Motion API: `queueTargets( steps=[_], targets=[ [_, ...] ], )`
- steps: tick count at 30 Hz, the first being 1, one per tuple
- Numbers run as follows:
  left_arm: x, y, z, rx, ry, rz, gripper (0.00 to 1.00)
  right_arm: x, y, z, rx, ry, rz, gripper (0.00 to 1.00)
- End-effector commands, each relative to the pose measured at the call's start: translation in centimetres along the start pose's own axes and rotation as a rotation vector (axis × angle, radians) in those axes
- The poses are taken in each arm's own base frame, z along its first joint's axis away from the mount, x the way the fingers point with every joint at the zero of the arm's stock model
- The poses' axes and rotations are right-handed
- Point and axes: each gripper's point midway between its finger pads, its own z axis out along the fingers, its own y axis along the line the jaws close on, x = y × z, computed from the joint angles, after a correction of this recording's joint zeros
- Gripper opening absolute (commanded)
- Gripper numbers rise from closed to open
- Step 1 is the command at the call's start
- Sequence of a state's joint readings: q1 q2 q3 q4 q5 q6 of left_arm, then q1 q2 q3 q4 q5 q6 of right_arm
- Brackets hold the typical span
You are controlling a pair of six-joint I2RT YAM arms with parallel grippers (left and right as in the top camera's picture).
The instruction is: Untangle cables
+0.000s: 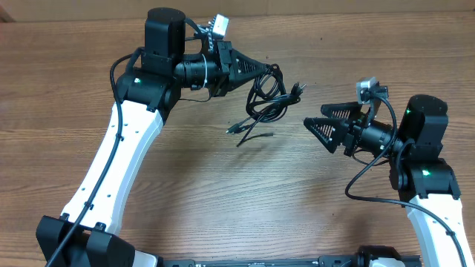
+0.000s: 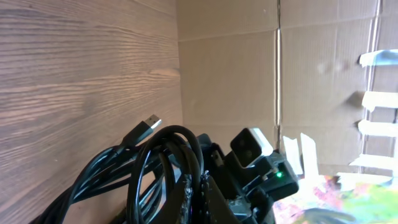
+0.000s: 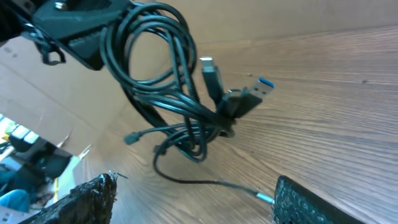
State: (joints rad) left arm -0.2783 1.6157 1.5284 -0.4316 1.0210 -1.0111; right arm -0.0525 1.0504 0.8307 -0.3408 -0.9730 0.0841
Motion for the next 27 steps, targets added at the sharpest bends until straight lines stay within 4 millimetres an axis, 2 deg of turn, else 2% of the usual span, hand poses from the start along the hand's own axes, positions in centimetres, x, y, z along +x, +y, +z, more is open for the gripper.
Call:
queueTargets(
  steps=[1,5,8,16,18,22,27],
  targets=[
    [1.1,-3.3,-0.7,0.077,0.038,0.019,0.04,-0.2,-1.0,-0.1,0.066,-0.012,-0.033,0.80],
    [1.4,-4.2,-0.8,0.114,0.063,0.057,0.04,-0.2,-1.0,-0.1,0.065,-0.011,-0.065,0.80],
    [1.6,-4.3,-0.6,0.113,0.071,0.021,0.04,-0.2,-1.0,-0.1,0.065,-0.011,-0.074,0.80],
    [2.0,-5.3,0.0,0.134,0.082,-0.022,0.04,-0.5,-0.1,0.7,0.029,-0.010,-0.245,0.80],
    [2.2,-5.6,0.2,0.140,0.088,-0.026,0.04,-0.6,0.1,1.1,0.017,-0.012,-0.285,0.71],
    [2.8,-5.9,0.7,0.147,0.104,-0.013,0.04,-0.9,-0.5,1.7,0.021,-0.017,-0.302,0.63],
    [3.2,-6.1,1.0,0.148,0.118,-0.011,0.04,-0.6,-1.7,2.6,0.021,-0.005,-0.285,0.61]
  ],
)
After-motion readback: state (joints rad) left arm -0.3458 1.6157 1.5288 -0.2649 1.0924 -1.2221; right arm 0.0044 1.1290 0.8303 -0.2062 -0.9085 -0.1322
